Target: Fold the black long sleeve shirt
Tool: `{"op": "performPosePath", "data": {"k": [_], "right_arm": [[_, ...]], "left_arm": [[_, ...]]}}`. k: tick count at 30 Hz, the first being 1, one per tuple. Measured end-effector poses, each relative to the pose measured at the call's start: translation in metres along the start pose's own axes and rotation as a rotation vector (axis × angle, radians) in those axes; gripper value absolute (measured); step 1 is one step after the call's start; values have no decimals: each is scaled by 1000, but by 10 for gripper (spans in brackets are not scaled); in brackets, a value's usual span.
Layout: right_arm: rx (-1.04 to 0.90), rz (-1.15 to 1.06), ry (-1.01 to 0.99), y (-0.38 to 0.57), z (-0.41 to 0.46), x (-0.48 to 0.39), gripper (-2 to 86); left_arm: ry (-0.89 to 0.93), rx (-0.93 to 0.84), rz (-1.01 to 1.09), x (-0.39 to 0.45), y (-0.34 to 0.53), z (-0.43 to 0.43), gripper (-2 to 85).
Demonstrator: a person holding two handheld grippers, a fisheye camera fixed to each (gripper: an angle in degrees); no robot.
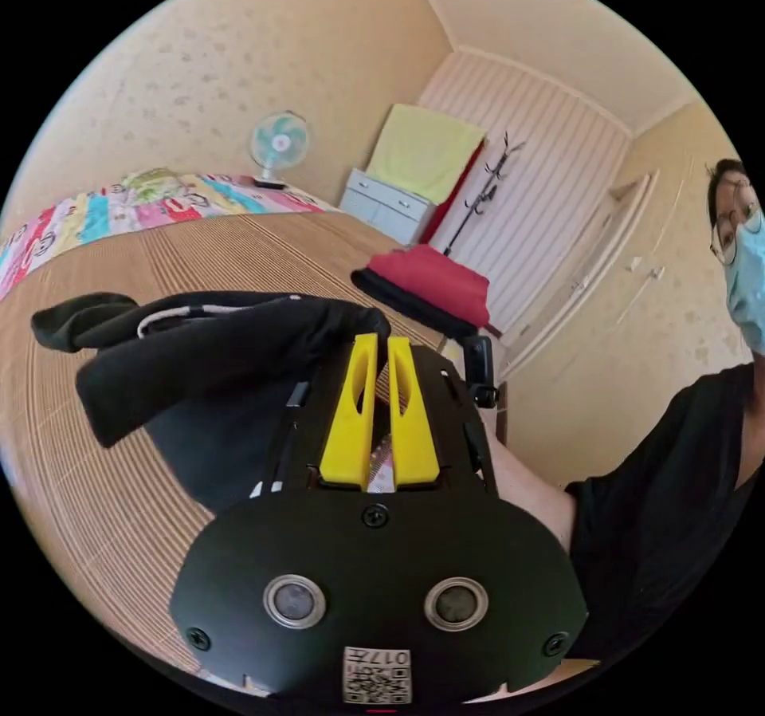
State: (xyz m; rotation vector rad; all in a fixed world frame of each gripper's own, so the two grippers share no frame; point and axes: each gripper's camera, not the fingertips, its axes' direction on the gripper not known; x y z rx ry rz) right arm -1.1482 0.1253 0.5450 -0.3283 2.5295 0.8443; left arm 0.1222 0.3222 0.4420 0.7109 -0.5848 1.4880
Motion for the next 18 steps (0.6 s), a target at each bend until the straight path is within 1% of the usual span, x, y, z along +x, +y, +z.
{"op": "performPosePath", "data": {"k": [1,3,6,8,9,10,11,12,13,14,15,16,18], "right_arm": [[-9,-7,31,-5,-12,-7,11],[-5,-42,34,-11,-32,-18,8],[114,-24,-52,-17,-76,-19,7],[207,39,-102,-22,-103,-12,7],[215,53,-103,-24,-108,-10,8],[218,69,-99,-30,-114,-11,8],[213,69,-95,-36,-118,-14,10],[207,64,-95,-40,-119,-16,11],[189,47,-97,-48,-121,-22,11],[168,30,-105,-56,-122,-27,12],[160,21,-112,-60,-123,-30,11],[151,7,-131,-68,-125,-34,10],[151,3,-165,-79,-129,-36,8]], "left_arm": [[2,-36,18,6,2,14,14],[-67,-159,42,17,14,58,17],[-92,-233,-14,8,19,81,30],[-27,-207,-55,0,19,77,47],[46,-167,-51,-2,20,67,63],[80,-139,-43,-2,20,60,66],[121,-76,-21,0,23,43,72],[117,-14,-19,0,27,23,74],[99,13,-32,-1,29,13,75],[32,64,-92,-8,37,-8,68],[-66,100,-198,-21,47,-28,63],[-124,117,-260,-28,54,-39,60],[-325,186,-482,-56,86,-77,84]]}}
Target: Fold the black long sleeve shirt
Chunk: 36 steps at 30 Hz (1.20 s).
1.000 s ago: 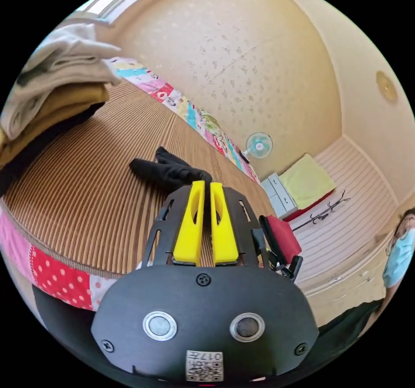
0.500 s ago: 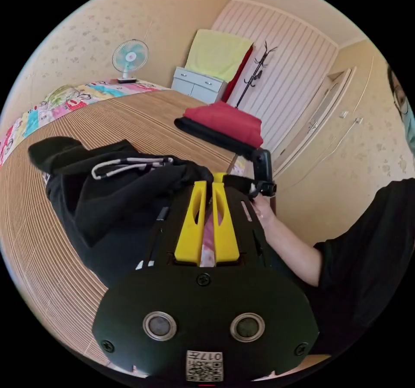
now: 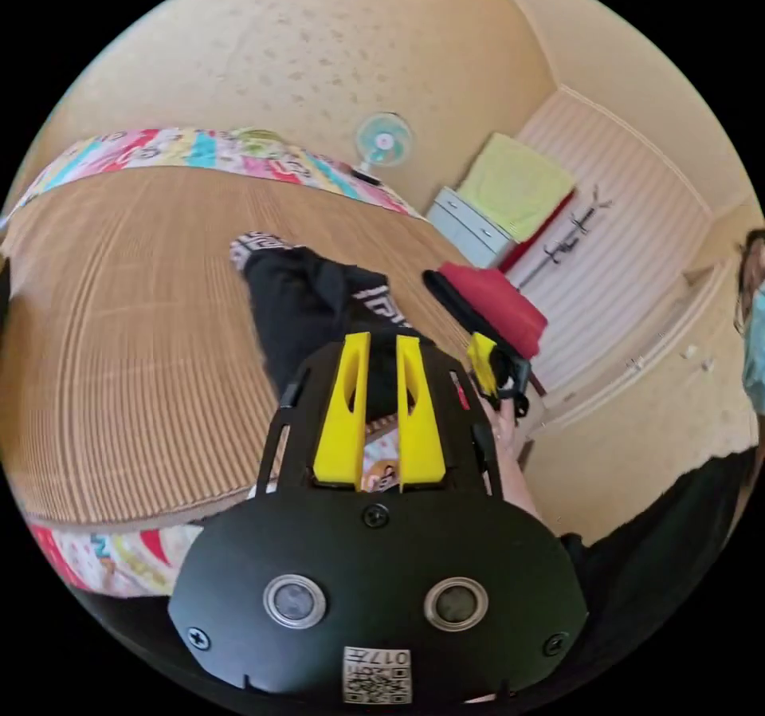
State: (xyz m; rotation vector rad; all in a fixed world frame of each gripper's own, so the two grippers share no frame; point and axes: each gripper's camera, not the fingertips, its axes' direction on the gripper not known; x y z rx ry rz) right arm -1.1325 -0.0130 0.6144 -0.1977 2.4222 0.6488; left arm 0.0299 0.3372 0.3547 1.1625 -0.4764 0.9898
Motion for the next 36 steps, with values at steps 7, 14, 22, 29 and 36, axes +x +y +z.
{"op": "performPosePath", "data": {"k": [7,14,22,29,36], "right_arm": [[58,54,-159,-48,-12,-1,8],[39,185,-65,-107,-18,-19,29],[45,833,153,-86,-20,-52,147],[149,938,-162,-81,36,-42,231],[177,957,-97,-104,59,-61,110]], "left_arm": [[120,-207,-322,-90,13,16,137],[367,-319,-423,-114,3,37,40],[504,-281,-335,-83,-29,-2,37],[540,-334,-187,-32,-24,-44,34],[485,-287,23,8,-14,-122,29]]}}
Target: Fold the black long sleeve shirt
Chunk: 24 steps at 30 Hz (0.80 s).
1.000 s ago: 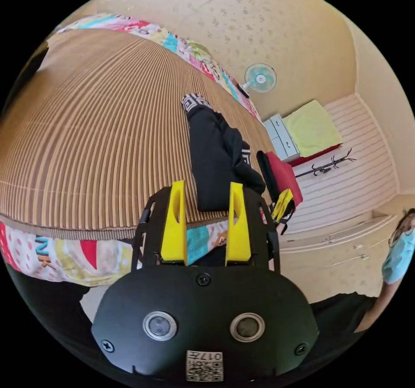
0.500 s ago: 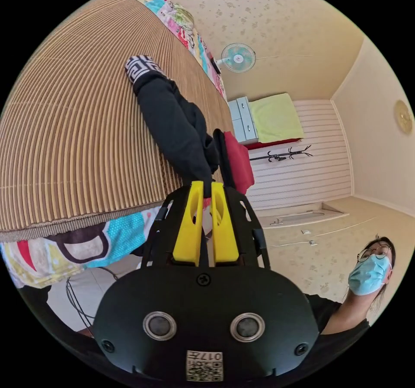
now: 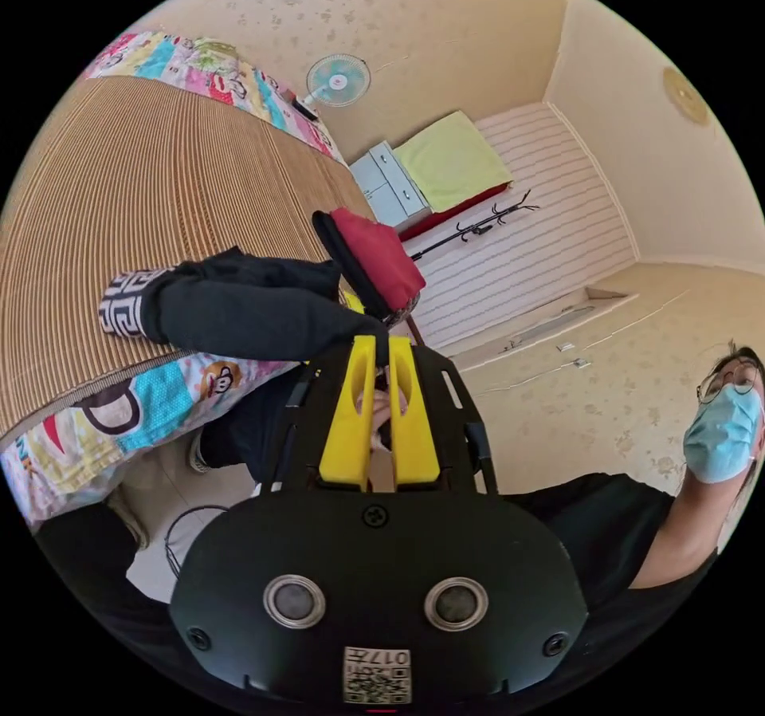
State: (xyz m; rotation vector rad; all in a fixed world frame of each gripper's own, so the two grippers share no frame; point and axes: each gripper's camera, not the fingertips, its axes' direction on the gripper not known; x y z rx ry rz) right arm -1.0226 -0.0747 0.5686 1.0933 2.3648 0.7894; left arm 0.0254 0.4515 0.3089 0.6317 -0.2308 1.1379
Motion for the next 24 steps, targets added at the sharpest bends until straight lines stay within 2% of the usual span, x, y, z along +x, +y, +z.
{"op": "performPosePath", "data": {"k": [6,9,11,15,18,20,24], "right_arm": [[-33,-59,111,18,31,-31,29],[-95,-159,142,2,51,-52,13],[-151,-283,143,-25,63,-78,7],[-226,-542,128,-74,65,-143,5],[-217,-753,99,-101,40,-197,7],[-121,-854,117,-123,-3,-219,12],[34,-821,341,-155,-92,-195,31]], "left_arm": [[-16,41,114,29,14,-22,39],[79,86,163,31,16,-35,51],[111,95,153,26,17,-42,65],[32,51,71,6,28,-55,73],[8,41,1,-17,46,-66,75],[-5,31,-54,-33,57,-72,75],[-28,15,-197,-71,83,-84,74]]}}
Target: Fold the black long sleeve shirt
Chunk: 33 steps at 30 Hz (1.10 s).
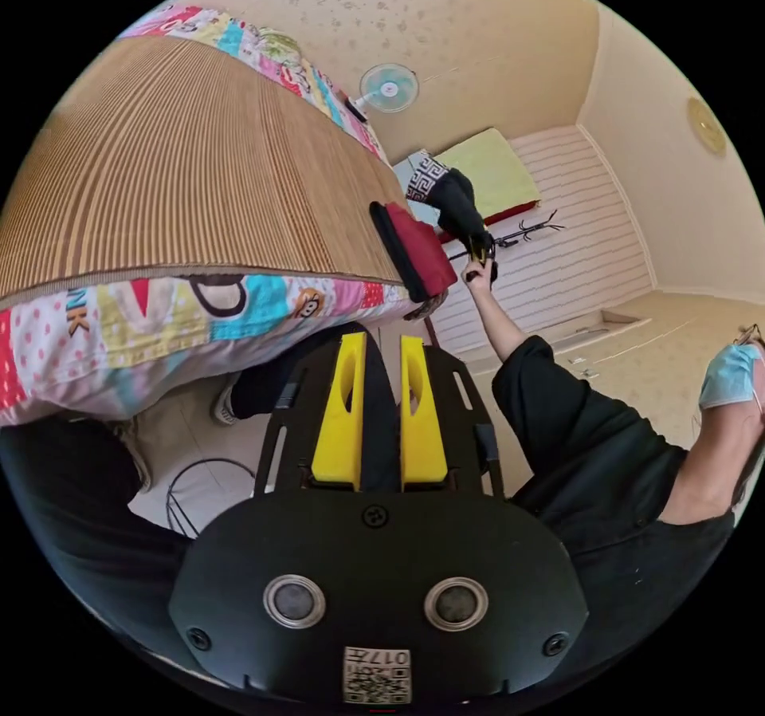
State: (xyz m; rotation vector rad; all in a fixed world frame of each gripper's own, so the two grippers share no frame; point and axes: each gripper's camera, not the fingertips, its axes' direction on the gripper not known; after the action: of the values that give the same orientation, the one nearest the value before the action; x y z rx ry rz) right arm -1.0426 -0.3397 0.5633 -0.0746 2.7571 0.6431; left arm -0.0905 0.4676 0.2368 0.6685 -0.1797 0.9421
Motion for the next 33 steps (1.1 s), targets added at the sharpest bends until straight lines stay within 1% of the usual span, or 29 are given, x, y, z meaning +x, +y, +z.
{"op": "performPosePath", "data": {"k": [2,4,6,8,11,15,18,19,20,21,22,23,24,26,27,28,29,30,31,32,33], "right_arm": [[52,226,316,46,-53,54,51],[102,368,474,96,-87,83,59],[177,340,481,147,-112,93,61],[334,344,451,215,-138,102,59],[380,381,409,287,-147,120,48],[362,371,410,344,-126,131,34],[195,350,448,356,-71,139,28],[88,327,496,355,-36,138,27],[4,283,592,354,3,129,26],[-29,253,650,354,24,122,25],[-83,177,745,356,68,107,25],[-121,93,778,360,110,92,27],[-138,51,770,363,130,85,28],[-205,-122,698,379,209,66,42],[-222,-153,697,384,228,64,49],[-257,-176,732,396,268,68,74],[-331,-138,798,408,311,82,111],[-378,-117,819,415,332,90,119],[-471,-107,825,432,374,104,135],[-538,-137,803,455,412,112,139],[-560,-154,796,467,429,115,140]], "left_arm": [[-15,4,-39,-11,8,-4,74],[-38,4,-74,-20,14,-5,74],[-49,-2,-106,-26,18,-3,74],[-53,-16,-122,-28,17,2,74],[-69,-54,-111,-21,10,16,73],[-150,-52,-27,7,-2,31,70],[-240,-33,54,31,-7,40,67],[-268,-34,76,36,-8,41,67],[-342,-36,113,44,-11,39,63],[-447,1,126,50,-11,29,57],[-506,36,129,52,-11,22,55],[-615,116,145,57,-9,6,51],[-713,189,172,62,-7,-10,51],[-835,260,222,64,-8,-27,53],[-901,286,242,60,-11,-33,62],[-930,292,243,56,-14,-35,71],[-974,283,221,44,-21,-37,92],[-1001,262,177,27,-29,-38,116],[-1008,258,161,20,-31,-38,120],[-1014,277,136,5,-31,-40,128],[-1009,311,122,-7,-26,-41,131]]}}
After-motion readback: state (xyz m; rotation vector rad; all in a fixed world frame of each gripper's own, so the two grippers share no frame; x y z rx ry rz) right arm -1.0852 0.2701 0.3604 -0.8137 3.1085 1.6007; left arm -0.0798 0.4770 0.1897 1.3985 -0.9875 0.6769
